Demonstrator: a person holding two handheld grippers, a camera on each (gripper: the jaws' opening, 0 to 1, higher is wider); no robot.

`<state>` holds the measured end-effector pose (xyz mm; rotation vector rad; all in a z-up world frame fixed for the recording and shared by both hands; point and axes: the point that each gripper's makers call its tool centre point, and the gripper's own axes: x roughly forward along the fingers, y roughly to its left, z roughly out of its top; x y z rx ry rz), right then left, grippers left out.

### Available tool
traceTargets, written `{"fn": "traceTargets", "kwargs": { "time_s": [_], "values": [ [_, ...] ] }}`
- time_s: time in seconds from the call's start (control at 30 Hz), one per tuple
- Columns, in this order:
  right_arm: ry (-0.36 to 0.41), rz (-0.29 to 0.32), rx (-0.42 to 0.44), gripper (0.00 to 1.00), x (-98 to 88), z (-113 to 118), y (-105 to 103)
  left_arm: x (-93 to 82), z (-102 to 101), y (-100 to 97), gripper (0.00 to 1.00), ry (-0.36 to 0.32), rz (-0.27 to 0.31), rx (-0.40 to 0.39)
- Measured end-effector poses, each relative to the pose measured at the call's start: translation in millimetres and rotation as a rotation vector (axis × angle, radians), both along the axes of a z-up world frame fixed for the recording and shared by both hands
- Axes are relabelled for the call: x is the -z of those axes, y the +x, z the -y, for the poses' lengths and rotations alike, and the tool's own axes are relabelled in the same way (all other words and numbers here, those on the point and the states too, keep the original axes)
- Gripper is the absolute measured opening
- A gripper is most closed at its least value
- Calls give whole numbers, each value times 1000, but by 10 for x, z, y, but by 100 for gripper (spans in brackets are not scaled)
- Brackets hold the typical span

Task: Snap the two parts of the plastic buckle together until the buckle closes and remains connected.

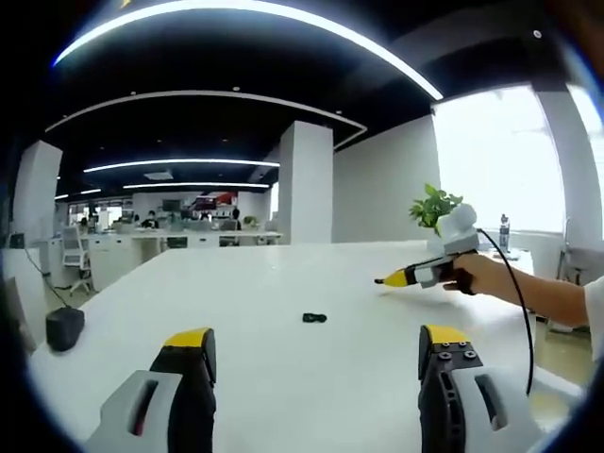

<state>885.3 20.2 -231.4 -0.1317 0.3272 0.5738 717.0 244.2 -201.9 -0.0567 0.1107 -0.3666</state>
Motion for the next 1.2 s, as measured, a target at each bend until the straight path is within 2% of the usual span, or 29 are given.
{"fn": "traceTargets", "kwargs": {
  "time_s": [0.33,0.53,0.73,0.93,1.2],
  "values": [
    [26,-3,-9,11,3,-9,-20,-38,13,200,87,-14,0,9],
    [30,-6,-30,11,4,-51,-60,7,27,343,87,-40,-27,37],
    [31,-6,-45,11,3,-72,-82,57,70,491,87,-38,-52,62],
    [37,-2,-46,11,-13,-63,-105,48,132,633,86,-59,-68,92],
    [44,6,-57,11,-50,-74,-124,69,138,807,86,-14,-66,80]
  ]
}}
